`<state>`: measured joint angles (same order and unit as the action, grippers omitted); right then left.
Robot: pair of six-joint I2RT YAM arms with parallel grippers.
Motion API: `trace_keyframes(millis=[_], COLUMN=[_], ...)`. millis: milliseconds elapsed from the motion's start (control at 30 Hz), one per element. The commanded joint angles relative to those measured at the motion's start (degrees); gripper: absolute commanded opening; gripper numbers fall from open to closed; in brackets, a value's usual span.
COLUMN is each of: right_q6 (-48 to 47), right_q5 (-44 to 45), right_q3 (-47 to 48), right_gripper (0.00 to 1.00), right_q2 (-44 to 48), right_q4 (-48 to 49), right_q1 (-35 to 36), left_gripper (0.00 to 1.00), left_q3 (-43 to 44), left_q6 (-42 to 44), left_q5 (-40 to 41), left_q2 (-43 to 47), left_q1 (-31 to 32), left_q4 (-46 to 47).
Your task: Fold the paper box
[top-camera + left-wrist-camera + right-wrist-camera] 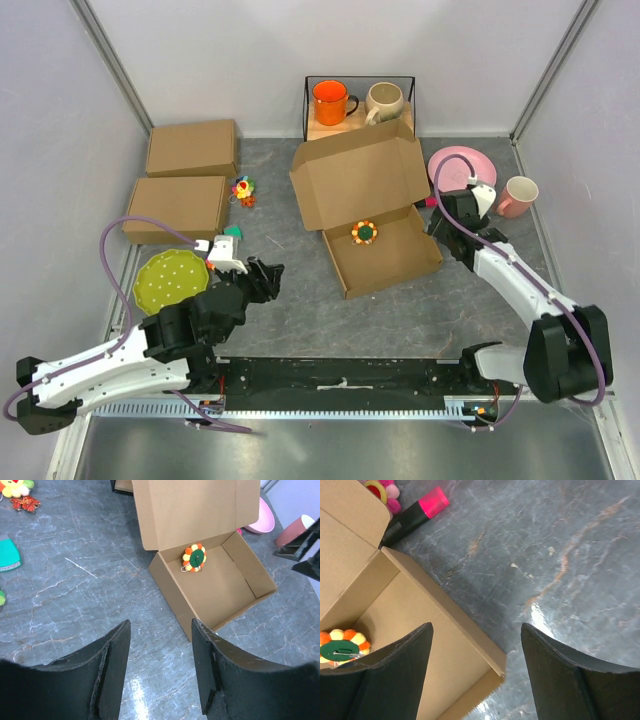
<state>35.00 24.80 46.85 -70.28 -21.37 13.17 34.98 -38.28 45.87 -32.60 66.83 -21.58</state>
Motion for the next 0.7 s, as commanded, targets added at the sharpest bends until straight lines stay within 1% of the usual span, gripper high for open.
trace_keyframes(millis=[0,100,233,300,400,467,500,533,600,667], right_q6=[1.5,0.7,-1.2,-0.8,-0.3,0.1,0.4,0.7,1.0,1.9], right_q5=[-2.6,-2.0,-7.7,-8.9,-9.3,-9.4,-9.8,-9.7,-9.8,-9.7], right_q3=[0.7,1.9,1.8,-0.7,-4.3,-6.4,-7.2,-8.0,-9.8,-11.8], right_gripper=[0.79,0.77,0.72,0.71,0.71,0.70,0.70,0.69,0.66,0.63], right_q2=[-4.9,-9.2,-12.8,-12.3,-10.2,-8.6,-7.9,-7.5,-6.4,-5.2], right_q4=[9.6,10.5,10.9,12.2,13.4,13.2,13.8,13.8,13.7,13.7], right_q1=[0.1,0.1,0.3,1.0,4.3,7.8,8.9,11.3,13.5,14.8], left_gripper=[0.59,0.59,0.62,0.65,0.67,0.68,0.69,0.69,0.70,0.70], left_q3=[-1.0,-1.8,-2.3,-2.5,-3.2,-3.5,-3.5,-3.5,-3.0,-2.1], left_q6=[-4.4,-3.6,-3.6,-3.4,-2.4,-1.4,-0.9,-0.6,0.4,0.7], left_q5=[1.6,3.2,6.2,7.0,7.6,7.8,7.9,7.9,7.6,5.7], left_q2=[4.0,6.0,6.3,5.3,3.2,1.8,-0.2,-1.1,-4.5,-6.6], left_q1=[0.0,0.0,-0.1,-0.1,-0.2,-0.3,-0.5,-0.8,-1.5,-3.9], left_q4=[-0.2,-0.6,-0.7,0.1,2.9,4.6,6.3,7.1,8.9,9.6])
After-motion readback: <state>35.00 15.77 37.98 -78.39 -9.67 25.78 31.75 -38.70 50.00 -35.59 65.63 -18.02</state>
